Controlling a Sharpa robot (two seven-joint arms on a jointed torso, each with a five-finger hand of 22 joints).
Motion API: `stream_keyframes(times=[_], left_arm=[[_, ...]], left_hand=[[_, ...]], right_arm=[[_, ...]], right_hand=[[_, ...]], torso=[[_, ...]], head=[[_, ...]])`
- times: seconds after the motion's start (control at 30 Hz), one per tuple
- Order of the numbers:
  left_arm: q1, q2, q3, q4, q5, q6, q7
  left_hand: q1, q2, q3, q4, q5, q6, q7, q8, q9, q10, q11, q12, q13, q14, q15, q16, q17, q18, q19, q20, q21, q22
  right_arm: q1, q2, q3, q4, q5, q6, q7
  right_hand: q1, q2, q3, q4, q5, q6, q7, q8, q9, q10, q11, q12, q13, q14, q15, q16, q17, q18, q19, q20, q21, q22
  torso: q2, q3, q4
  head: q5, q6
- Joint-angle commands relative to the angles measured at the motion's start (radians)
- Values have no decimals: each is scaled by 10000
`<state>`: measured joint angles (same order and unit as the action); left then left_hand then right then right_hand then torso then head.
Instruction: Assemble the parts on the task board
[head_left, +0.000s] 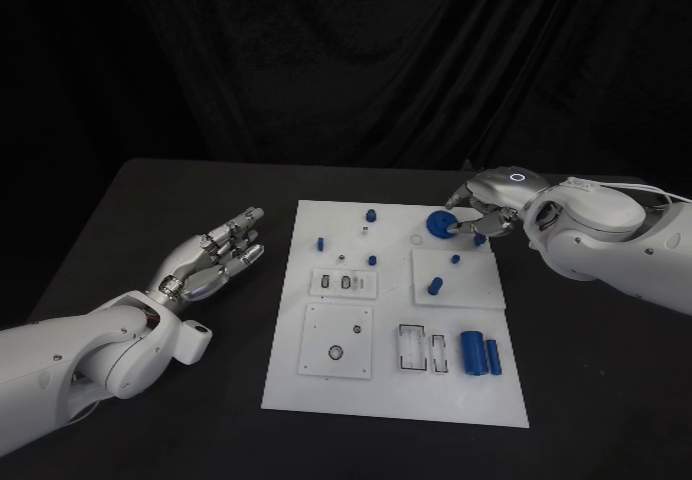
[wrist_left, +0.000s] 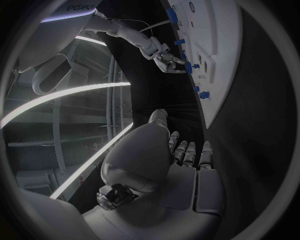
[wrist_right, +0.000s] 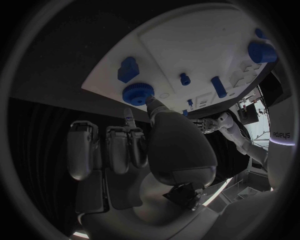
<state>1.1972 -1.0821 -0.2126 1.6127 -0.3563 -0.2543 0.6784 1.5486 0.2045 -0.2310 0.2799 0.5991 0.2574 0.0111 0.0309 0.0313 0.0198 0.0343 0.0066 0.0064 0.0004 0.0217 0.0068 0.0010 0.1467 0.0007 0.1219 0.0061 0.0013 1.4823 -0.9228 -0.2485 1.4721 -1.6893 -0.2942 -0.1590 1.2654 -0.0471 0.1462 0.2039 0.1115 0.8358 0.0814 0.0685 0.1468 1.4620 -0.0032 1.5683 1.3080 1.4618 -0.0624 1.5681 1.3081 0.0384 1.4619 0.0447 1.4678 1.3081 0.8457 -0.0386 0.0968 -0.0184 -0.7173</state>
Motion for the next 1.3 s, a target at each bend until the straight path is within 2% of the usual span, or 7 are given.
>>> stream_keyframes(times=[0.03,0.23,0.43,0.7,1.1,1.23,1.3], left_arm=[[29,12,3,10,-33,148,1781],[28,8,3,7,-33,164,1767],[28,1,3,-8,-33,189,1751],[28,24,3,-34,-33,228,1743],[28,54,1,-86,-33,300,1720],[28,51,-1,-100,-33,305,1706],[28,52,-1,-109,-33,307,1697]], left_hand=[[86,16,78,7,32,8,38,12,10,10,65,-15,-11,-4,93,-68,-10,203,-7,73,-61,-13],[87,17,83,5,33,9,50,12,10,9,75,-15,-11,-4,110,-68,-10,207,-7,95,-61,-13],[89,16,87,2,33,8,48,12,10,14,96,-14,-10,-4,125,-68,-10,211,-7,111,-61,-13],[95,15,95,-3,38,7,52,11,9,11,118,-15,-11,-4,145,-68,-10,216,-7,136,-61,-13],[110,19,116,-18,39,-14,61,7,7,10,162,-15,-11,-4,192,-68,-10,225,-7,189,-61,-13],[110,19,116,-18,39,-14,61,7,7,10,162,-15,-11,-4,192,-68,-10,225,-7,189,-61,-13],[110,19,116,-18,39,-14,61,7,7,10,162,-15,-11,-4,192,-68,-10,225,-7,189,-61,-13]], right_arm=[[-30,51,7,-83,51,332,-373],[-38,165,7,-200,52,262,-305],[-49,275,7,-260,52,326,-234],[-143,347,7,-319,52,532,-289],[-306,552,8,-519,52,621,-222],[-340,606,9,-576,52,628,-209],[-355,628,9,-603,52,610,-210]], right_hand=[[-67,41,-29,-48,174,-8,-41,-27,5,1088,-65,25,2628,1090,-67,27,2627,-47,408,-20,-5,1674],[38,93,35,-182,596,33,-41,-3,28,1088,-76,25,2628,1090,-79,27,2627,-30,355,-38,-48,1657],[137,147,144,-319,1152,202,-52,49,90,1088,-85,25,2628,1090,-87,27,2627,-25,334,-44,-57,1672],[139,135,181,-378,1215,439,-49,132,181,1088,-87,25,2628,1090,-92,27,2627,0,272,-47,-138,1618],[232,97,242,-542,1089,762,-43,246,363,1088,-77,25,2628,1090,-84,27,2627,18,223,-39,-205,1586],[364,113,314,-747,1204,1145,-97,450,672,1088,-124,25,2628,1090,-119,27,2627,23,213,-67,-225,1593],[441,134,345,-904,1511,1444,-156,710,978,1088,-175,25,2628,1090,-155,27,2627,23,214,-102,-232,1603]], torso=[[5,1,8],[-7,-8,24],[-21,-26,-5],[-25,-24,19],[-24,-23,-6],[-23,-17,-9],[-23,-17,5]], head=[[-12,-28],[-29,-43],[15,-85],[-19,-120],[19,-153],[31,-150],[17,-150]])
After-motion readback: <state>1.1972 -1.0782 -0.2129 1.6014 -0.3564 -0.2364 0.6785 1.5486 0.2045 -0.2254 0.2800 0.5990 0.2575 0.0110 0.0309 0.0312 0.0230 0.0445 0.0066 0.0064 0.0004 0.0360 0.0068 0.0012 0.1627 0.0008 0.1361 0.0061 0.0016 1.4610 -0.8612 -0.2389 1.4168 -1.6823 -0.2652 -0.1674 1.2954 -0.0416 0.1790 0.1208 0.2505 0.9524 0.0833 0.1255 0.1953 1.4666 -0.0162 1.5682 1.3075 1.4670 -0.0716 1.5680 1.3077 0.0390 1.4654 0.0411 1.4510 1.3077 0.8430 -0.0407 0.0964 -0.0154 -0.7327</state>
